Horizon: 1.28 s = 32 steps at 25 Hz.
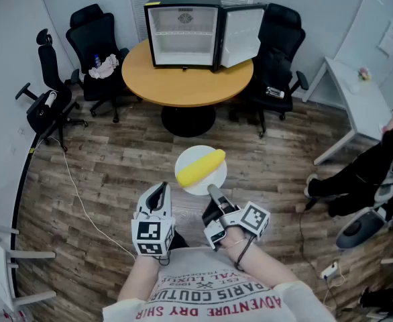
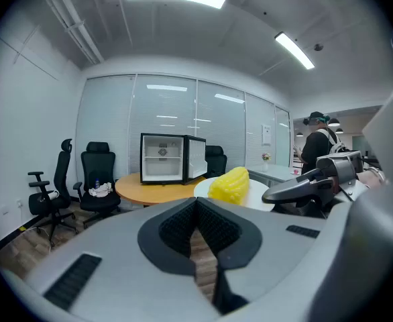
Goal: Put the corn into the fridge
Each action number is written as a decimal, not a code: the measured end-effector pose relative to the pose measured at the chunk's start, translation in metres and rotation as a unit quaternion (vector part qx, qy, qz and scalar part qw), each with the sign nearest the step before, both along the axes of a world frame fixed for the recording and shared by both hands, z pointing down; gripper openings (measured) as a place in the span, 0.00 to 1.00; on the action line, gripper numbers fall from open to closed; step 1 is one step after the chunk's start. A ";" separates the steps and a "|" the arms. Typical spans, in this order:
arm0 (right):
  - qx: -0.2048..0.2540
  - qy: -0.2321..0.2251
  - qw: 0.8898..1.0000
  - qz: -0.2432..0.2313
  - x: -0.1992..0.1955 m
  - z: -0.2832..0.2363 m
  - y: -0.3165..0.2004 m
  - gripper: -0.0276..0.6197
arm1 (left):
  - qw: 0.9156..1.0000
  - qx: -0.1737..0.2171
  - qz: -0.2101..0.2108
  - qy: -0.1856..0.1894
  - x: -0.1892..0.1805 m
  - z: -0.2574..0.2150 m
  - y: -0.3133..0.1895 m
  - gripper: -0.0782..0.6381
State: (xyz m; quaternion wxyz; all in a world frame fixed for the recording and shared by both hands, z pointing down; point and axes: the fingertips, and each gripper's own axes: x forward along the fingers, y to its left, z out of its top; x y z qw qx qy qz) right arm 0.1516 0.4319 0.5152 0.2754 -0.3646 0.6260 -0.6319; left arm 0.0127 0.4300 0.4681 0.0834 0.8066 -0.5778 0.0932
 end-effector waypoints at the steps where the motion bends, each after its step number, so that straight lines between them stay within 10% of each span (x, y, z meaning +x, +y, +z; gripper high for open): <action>1: 0.001 -0.001 1.000 -0.001 0.001 0.001 -0.001 0.11 | 1.000 0.000 0.000 0.000 0.001 0.001 0.000 0.15; 21: -0.002 -0.005 1.000 -0.008 0.010 0.004 -0.009 0.10 | 1.000 -0.004 0.000 0.000 0.011 0.008 -0.005 0.15; 32: -0.001 0.004 1.000 0.003 -0.033 0.007 -0.083 0.10 | 1.000 0.003 0.010 0.005 -0.036 0.008 -0.087 0.15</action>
